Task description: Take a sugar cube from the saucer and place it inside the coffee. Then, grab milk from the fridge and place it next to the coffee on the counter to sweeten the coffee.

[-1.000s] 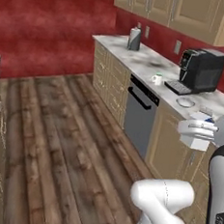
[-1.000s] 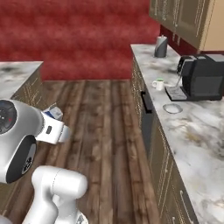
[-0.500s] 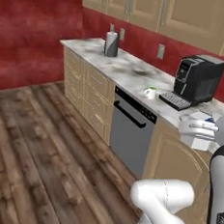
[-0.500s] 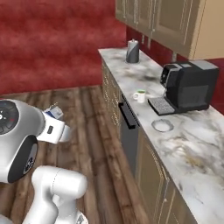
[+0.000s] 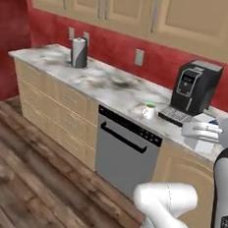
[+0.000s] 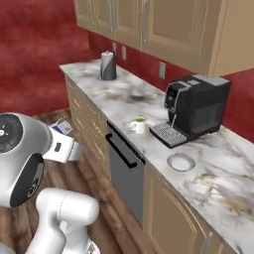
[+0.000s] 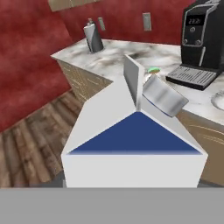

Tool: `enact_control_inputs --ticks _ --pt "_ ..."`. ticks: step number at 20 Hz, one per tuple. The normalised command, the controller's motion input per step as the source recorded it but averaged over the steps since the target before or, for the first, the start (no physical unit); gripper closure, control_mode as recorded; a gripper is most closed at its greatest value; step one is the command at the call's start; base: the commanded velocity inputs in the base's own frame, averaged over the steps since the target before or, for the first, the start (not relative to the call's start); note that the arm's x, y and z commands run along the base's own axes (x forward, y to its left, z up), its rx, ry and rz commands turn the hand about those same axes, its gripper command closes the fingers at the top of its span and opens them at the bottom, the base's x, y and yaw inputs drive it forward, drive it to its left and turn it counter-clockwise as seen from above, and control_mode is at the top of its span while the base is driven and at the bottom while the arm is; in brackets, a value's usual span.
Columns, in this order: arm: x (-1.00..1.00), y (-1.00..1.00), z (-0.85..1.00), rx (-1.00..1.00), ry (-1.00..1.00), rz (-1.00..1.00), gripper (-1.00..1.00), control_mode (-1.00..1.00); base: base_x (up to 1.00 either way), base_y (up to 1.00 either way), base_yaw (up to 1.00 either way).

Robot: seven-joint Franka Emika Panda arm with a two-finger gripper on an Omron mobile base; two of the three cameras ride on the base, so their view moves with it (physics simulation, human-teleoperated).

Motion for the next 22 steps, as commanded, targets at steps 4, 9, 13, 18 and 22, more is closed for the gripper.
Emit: enact_control_inputs --ticks 4,9,13,18,22 --pt "0.00 0.00 0.00 0.00 0.00 0.00 1.00 1.00 1.00 0.87 -0.61" --pt "0.00 0.00 0.00 0.00 0.00 0.00 1.00 1.00 1.00 0.92 -0.63" --pt "0.00 0.00 0.00 0.00 0.00 0.00 1.00 1.00 1.00 0.92 -0.64" --pt "0.00 0.00 0.00 0.00 0.00 0.00 1.00 1.00 0.97 0.74 -0.65" --pt "0.00 0.00 0.00 0.00 0.00 0.00 1.00 1.00 0.34 0.36 -0.56"
